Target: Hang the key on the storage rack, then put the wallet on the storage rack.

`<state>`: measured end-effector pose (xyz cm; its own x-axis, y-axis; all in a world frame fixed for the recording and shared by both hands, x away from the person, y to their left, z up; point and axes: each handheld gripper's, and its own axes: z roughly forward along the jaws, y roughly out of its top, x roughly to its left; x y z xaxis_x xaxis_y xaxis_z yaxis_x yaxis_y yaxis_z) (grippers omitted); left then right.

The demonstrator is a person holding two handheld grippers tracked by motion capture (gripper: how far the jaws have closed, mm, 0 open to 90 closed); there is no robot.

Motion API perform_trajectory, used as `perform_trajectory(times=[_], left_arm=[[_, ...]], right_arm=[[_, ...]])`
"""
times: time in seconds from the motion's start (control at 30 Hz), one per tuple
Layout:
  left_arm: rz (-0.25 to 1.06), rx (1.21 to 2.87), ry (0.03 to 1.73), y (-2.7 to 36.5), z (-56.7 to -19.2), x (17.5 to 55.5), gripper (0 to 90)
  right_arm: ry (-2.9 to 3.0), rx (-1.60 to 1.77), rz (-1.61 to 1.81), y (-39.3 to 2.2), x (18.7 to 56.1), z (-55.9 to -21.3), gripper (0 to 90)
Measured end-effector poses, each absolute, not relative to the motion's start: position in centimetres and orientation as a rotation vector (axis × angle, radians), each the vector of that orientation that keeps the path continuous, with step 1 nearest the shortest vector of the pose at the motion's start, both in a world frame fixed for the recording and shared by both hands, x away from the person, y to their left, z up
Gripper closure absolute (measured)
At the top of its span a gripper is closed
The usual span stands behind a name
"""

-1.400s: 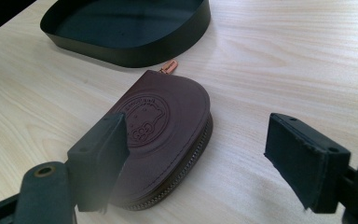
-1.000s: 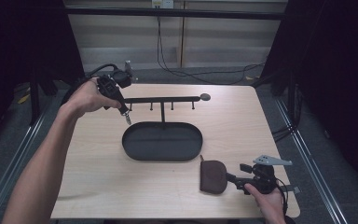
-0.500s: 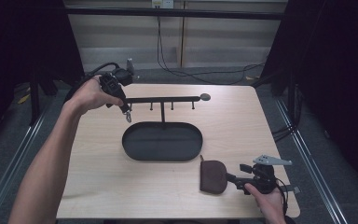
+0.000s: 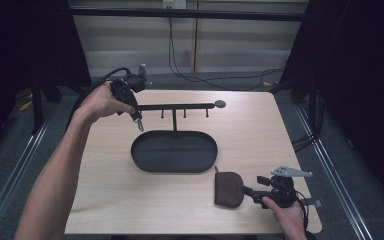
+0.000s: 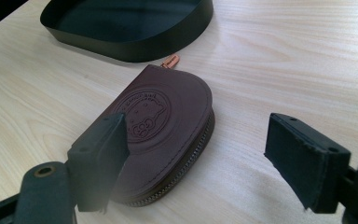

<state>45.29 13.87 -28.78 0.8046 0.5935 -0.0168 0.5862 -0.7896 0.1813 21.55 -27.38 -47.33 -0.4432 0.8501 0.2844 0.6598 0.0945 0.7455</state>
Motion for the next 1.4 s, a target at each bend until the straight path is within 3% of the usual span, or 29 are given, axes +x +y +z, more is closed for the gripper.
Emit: perform_trajectory(times=[0.43,0.7,1.1,1.4], left_arm=[[0.065,2.762,0.943,15.1,-28.6,44.7,83.4],[0.020,2.634,1.015,16.5,-28.9,44.0,75.7],[0.114,2.496,1.039,18.8,-30.1,41.5,58.3],[0.151,2.397,1.048,20.5,-31.3,40.0,50.9]], right_arm=[[2.150,1.515,1.263,-27.2,21.6,-47.3,21.1],[2.154,1.513,1.263,-27.2,21.7,-47.3,21.1],[2.155,1.514,1.259,-27.2,21.5,-47.3,21.2],[2.149,1.521,1.255,-27.2,21.6,-47.3,21.2]])
